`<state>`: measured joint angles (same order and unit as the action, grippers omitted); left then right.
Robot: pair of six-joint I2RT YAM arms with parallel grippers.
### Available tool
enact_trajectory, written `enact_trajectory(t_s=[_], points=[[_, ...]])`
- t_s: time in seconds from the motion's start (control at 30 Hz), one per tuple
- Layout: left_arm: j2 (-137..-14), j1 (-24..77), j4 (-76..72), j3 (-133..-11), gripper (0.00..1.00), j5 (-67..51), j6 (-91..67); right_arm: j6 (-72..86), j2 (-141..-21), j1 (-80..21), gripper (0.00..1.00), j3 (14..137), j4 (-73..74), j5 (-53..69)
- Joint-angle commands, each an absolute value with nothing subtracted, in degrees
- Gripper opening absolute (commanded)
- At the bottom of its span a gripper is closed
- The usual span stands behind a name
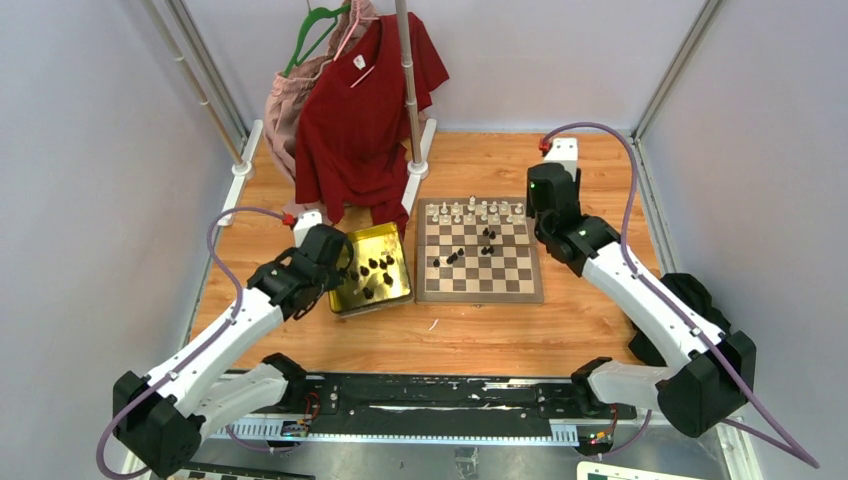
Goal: Set up the chess pieces on the board
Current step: Pick up the storage box at the center of the board, then place the storage box at the center of the board.
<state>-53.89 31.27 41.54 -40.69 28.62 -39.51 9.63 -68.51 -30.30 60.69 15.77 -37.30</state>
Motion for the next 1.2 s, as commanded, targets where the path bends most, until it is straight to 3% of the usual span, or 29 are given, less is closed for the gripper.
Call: enact_trajectory(t_s=[0.0,0.17,0.47,0.97,1.17], points=[[-55.6,31.9,41.4,-48.9,0.0,25.2,-37.5,10.3,-66.3,-24.3,0.52,65.2,17.2,-39.2],[-64.0,37.0,42.0,-60.4,0.0,27.1,-35.9,12.8,-66.2,-15.6,0.55,66.8,16.9,-34.4],[-85.3,44.0,42.3,-83.3,0.0,28.0,-32.2,14.0,-70.5,-8.8,0.58,69.3,17.0,-33.6],[-128.2,52.9,50.3,-134.8,0.0,19.1,-28.3,19.2,-66.8,4.8,0.63,72.5,19.6,-32.5],[-137.9,55.7,49.3,-145.9,0.0,14.4,-28.4,18.9,-63.2,6.2,0.63,71.7,20.5,-31.0]])
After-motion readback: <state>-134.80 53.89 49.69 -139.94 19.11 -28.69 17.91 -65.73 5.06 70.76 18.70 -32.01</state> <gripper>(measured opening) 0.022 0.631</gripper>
